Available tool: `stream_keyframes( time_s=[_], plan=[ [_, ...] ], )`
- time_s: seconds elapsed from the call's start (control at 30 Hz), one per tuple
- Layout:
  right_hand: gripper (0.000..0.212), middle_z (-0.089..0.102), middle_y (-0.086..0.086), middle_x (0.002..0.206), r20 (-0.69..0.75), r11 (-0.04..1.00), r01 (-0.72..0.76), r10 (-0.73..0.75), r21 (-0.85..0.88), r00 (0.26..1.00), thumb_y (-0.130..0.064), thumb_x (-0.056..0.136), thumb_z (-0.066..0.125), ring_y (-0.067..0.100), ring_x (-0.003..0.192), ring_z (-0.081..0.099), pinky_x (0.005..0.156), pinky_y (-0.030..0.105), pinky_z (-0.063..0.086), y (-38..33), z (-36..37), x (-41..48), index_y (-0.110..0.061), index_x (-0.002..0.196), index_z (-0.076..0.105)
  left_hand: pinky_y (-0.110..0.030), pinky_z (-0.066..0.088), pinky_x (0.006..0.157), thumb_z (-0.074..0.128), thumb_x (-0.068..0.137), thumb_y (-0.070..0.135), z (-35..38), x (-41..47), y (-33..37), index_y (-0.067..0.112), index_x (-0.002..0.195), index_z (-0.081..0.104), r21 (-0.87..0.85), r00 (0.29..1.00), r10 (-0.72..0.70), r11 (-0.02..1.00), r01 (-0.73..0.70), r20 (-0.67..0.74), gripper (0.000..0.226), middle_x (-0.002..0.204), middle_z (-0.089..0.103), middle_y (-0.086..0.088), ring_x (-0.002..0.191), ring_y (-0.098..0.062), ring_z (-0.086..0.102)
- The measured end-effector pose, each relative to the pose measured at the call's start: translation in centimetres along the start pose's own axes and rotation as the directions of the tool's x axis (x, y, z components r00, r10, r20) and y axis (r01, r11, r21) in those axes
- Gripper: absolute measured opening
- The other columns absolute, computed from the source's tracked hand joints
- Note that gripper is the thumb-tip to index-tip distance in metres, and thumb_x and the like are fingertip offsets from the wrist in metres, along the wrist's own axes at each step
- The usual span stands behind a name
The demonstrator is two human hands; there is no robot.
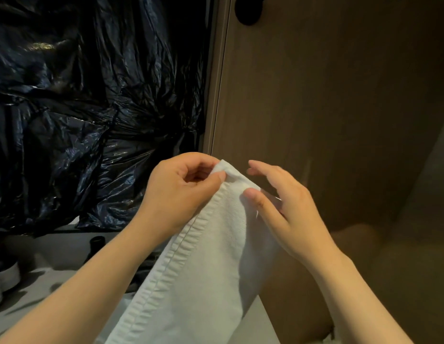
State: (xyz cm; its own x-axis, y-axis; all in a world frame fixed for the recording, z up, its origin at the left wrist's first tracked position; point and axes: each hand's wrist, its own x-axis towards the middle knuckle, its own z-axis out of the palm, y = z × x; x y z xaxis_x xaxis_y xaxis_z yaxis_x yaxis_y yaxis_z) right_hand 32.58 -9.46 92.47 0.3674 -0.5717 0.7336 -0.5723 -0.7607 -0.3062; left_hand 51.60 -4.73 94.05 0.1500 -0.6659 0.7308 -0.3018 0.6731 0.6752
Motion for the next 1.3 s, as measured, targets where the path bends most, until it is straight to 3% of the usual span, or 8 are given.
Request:
stream_keyframes(
  time_s=[0.27, 0.43, 0.57, 0.73, 0.87, 1.03, 1.17, 1.3],
  plan=[
    [0.033, 0.053, -0.016, 0.083, 0.029, 0.993, 0.107, -0.108, 0.054, 0.994, -0.056, 0.099, 0.039, 0.011, 0.084, 0.055, 0.064, 0.021, 0.044, -1.7, 1.9, 1.2, -0.028, 0.089, 0.054, -0.011, 0.050, 0.063, 0.070, 0.084, 0.010, -2.1, -0.7, -0.2, 0.026, 0.086, 0.073, -0.022, 1.000, 0.003, 1.000, -0.004, -0.020, 0.017, 0.082, 0.074, 0.009, 0.073, -0.002, 0.068],
    [0.029, 0.045, -0.022, 0.080, 0.046, 0.987, 0.155, -0.153, -0.035, 0.987, -0.054, 0.097, 0.036, 0.007, 0.078, 0.052, 0.063, 0.012, 0.038, -2.8, 2.4, 1.3, -0.031, 0.085, 0.047, -0.012, 0.052, 0.062, 0.067, 0.079, 0.036, -3.9, -2.4, -2.6, 0.025, 0.096, 0.072, -0.038, 0.992, -0.122, 0.992, 0.124, 0.044, 0.021, 0.090, 0.075, 0.008, 0.077, -0.004, 0.070],
    [0.027, 0.045, -0.023, 0.080, 0.036, 0.985, 0.155, -0.152, -0.078, 0.988, -0.052, 0.097, 0.036, 0.004, 0.077, 0.052, 0.064, 0.013, 0.037, -2.9, 1.7, 1.7, -0.031, 0.086, 0.048, -0.026, 0.057, 0.081, 0.063, 0.077, 0.049, -4.7, -5.6, -6.4, 0.028, 0.104, 0.069, 0.040, 0.911, -0.310, 0.949, 0.311, 0.272, 0.034, 0.104, 0.073, 0.008, 0.094, -0.008, 0.069],
    [0.031, 0.047, -0.022, 0.078, 0.010, 0.988, 0.111, -0.111, -0.104, 0.994, -0.056, 0.096, 0.036, 0.004, 0.079, 0.053, 0.063, 0.014, 0.039, -2.5, 0.9, 1.8, -0.031, 0.085, 0.050, -0.039, 0.053, 0.092, 0.052, 0.081, 0.056, -3.2, -8.6, -9.6, 0.024, 0.114, 0.063, 0.104, 0.847, -0.433, 0.901, 0.422, 0.308, 0.047, 0.108, 0.070, 0.012, 0.100, -0.007, 0.066],
    [0.033, 0.048, -0.022, 0.075, 0.002, 0.975, -0.002, 0.003, -0.224, 1.000, -0.060, 0.096, 0.036, 0.004, 0.071, 0.054, 0.059, 0.011, 0.034, -1.2, 0.5, 0.8, -0.032, 0.084, 0.049, -0.031, 0.048, 0.072, 0.042, 0.082, 0.061, -2.4, -9.0, -10.2, 0.012, 0.094, 0.059, 0.203, 0.915, -0.328, 0.937, 0.284, 0.234, 0.053, 0.088, 0.063, -0.007, 0.079, -0.016, 0.059],
    [0.028, 0.050, -0.015, 0.065, -0.009, 0.960, -0.181, 0.183, -0.213, 0.983, -0.051, 0.096, 0.037, -0.003, 0.067, 0.056, 0.050, 0.009, 0.039, 1.0, 0.4, -2.2, -0.029, 0.083, 0.047, -0.011, 0.038, 0.060, 0.038, 0.084, 0.055, -3.0, -8.2, -8.5, 0.024, 0.080, 0.051, 0.312, 0.935, -0.219, 0.941, 0.127, 0.278, 0.034, 0.073, 0.054, 0.006, 0.069, -0.001, 0.052],
    [0.032, 0.057, -0.019, 0.070, -0.074, 0.918, -0.396, 0.394, -0.016, 0.916, -0.052, 0.096, 0.039, -0.006, 0.069, 0.056, 0.055, 0.003, 0.040, 2.4, 1.0, -6.4, -0.030, 0.076, 0.050, -0.008, 0.040, 0.063, 0.041, 0.086, 0.065, -3.6, -7.1, -7.6, 0.028, 0.077, 0.056, 0.377, 0.857, -0.293, 0.917, 0.127, 0.425, 0.041, 0.081, 0.059, 0.016, 0.069, 0.001, 0.055],
    [0.034, 0.058, -0.009, 0.066, -0.046, 0.754, -0.653, 0.651, -0.080, 0.758, -0.050, 0.098, 0.043, 0.001, 0.067, 0.059, 0.052, 0.013, 0.035, 6.2, 2.8, -11.8, -0.027, 0.075, 0.054, -0.019, 0.041, 0.057, 0.050, 0.091, 0.054, 0.0, -8.1, -11.4, 0.024, 0.075, 0.057, 0.467, 0.687, -0.450, 0.866, 0.179, 0.570, 0.034, 0.074, 0.059, 0.005, 0.064, -0.004, 0.053]
  ],
)
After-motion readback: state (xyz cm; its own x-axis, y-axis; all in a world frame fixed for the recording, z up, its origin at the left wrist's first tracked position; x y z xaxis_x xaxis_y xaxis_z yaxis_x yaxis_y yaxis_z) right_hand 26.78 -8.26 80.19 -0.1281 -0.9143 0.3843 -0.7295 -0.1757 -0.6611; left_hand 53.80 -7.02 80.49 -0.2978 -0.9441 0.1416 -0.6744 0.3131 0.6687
